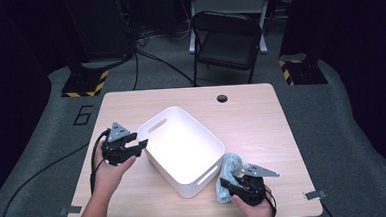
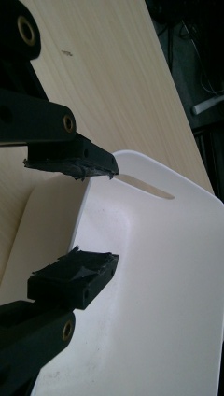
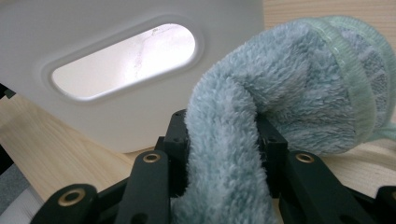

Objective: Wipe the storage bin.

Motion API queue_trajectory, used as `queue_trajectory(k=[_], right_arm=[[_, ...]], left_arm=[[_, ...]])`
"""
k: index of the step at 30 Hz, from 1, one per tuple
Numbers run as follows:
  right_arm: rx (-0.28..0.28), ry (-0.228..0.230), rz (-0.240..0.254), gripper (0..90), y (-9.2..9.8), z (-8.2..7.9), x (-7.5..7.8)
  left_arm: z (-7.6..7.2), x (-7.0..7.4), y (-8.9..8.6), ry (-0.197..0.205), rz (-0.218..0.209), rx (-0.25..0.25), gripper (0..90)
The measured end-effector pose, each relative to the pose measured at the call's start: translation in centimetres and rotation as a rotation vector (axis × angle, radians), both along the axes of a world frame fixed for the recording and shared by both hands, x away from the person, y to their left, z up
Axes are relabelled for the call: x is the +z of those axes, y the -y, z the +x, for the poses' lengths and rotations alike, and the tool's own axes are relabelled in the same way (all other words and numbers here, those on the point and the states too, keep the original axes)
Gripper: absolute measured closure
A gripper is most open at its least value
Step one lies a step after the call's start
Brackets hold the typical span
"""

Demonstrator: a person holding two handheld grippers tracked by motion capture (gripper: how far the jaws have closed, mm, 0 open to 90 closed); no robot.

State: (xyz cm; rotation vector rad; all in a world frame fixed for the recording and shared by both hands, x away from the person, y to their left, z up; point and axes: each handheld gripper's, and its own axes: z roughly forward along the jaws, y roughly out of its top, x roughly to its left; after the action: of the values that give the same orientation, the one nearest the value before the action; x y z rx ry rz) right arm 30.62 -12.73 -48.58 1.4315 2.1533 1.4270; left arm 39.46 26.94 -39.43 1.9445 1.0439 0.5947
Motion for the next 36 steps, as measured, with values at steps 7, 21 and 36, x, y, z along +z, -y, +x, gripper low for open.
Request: queue_trajectory(k=[7,21,36], right_arm=[[-0.004,0.013,0.007,64.4,0.0,-0.2,0.1],[0.001,0.013,0.015,64.2,0.0,-0.9,0.3],[0.035,0.022,-0.005,63.2,-1.1,-0.3,0.3]], left_arm=[[1.2,-0.3,-0.4,-0.01,-0.005,0.02,49.4],[3.1,-1.3,0.0,-0.035,-0.025,0.014,49.8],[1.7,-1.4,0.1,-0.044,-0.039,0.031,51.0]])
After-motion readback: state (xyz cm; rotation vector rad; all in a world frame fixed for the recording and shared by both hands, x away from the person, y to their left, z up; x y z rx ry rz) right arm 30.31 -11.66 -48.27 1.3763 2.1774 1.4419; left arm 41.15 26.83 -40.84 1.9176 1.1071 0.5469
